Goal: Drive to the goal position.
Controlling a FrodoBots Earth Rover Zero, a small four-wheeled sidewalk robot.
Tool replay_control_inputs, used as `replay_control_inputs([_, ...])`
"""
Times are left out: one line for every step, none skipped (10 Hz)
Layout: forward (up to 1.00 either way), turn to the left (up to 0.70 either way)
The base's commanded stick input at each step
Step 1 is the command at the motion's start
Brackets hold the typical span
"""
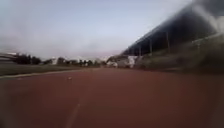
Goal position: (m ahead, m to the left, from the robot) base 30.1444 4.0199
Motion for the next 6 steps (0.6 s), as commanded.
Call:
replay_control_inputs([0.7,-0.17])
replay_control_inputs([0.7,0.0])
replay_control_inputs([0.7,0.0])
replay_control_inputs([0.7,0.0])
replay_control_inputs([0.7,0.0])
replay_control_inputs([0.7,0.0])
